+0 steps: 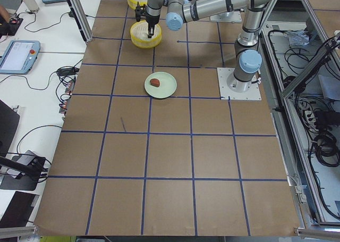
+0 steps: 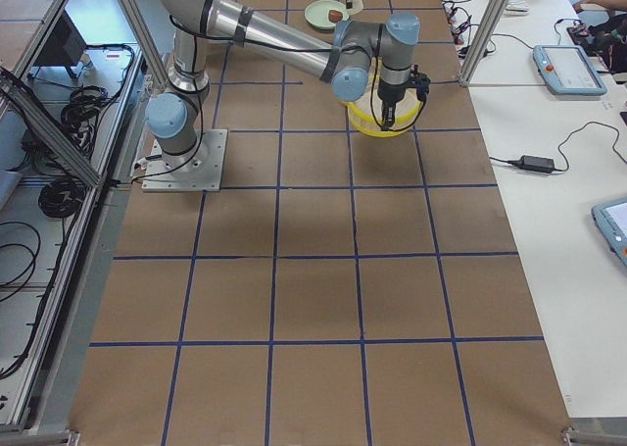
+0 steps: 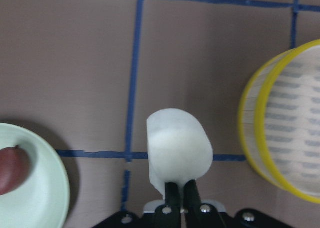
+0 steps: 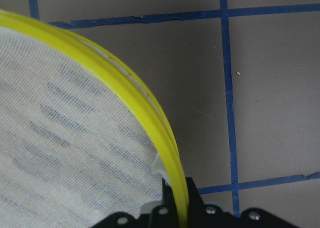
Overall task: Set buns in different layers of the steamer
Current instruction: 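Carry the white bun with the left gripper into the lower steamer tier, then stack top tier onto lower tier with right gripper while left returns to plate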
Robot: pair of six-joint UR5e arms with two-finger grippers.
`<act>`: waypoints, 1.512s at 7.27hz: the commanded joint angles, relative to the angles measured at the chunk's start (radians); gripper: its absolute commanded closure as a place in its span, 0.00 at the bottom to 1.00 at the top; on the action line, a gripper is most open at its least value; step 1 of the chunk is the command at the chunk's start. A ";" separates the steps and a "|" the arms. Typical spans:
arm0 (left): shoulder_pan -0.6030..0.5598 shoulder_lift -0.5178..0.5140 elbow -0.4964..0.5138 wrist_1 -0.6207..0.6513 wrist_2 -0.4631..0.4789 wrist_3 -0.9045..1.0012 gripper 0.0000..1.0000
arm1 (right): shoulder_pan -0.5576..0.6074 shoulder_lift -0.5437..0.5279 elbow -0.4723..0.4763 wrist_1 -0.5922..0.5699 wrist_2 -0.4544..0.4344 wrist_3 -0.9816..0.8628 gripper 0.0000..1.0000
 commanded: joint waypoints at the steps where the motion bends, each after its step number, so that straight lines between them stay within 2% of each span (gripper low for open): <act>1: -0.108 -0.152 0.085 0.119 -0.020 -0.237 0.82 | -0.001 0.000 0.001 0.007 0.001 0.000 0.94; 2: -0.112 -0.168 0.079 0.116 -0.018 -0.261 0.01 | -0.001 0.000 0.001 0.006 0.001 0.000 0.94; 5: -0.113 -0.165 0.075 0.111 -0.012 -0.235 0.00 | 0.005 -0.005 -0.010 0.013 -0.002 0.021 0.94; 6: -0.107 -0.141 0.067 0.106 0.009 -0.066 0.00 | 0.013 -0.031 -0.009 0.013 0.003 0.038 0.94; 7: -0.068 -0.127 0.061 0.058 0.109 0.106 0.00 | 0.036 -0.038 -0.010 0.027 0.012 0.126 0.94; 8: 0.028 -0.083 0.043 -0.031 0.167 0.179 0.00 | 0.110 -0.035 -0.012 0.033 0.017 0.203 0.94; 9: 0.116 -0.009 -0.020 -0.086 0.172 0.315 0.00 | 0.196 -0.026 -0.012 0.035 0.017 0.356 0.94; 11: 0.341 0.062 -0.181 -0.092 0.170 0.623 0.00 | 0.336 0.023 -0.012 0.021 0.037 0.550 0.94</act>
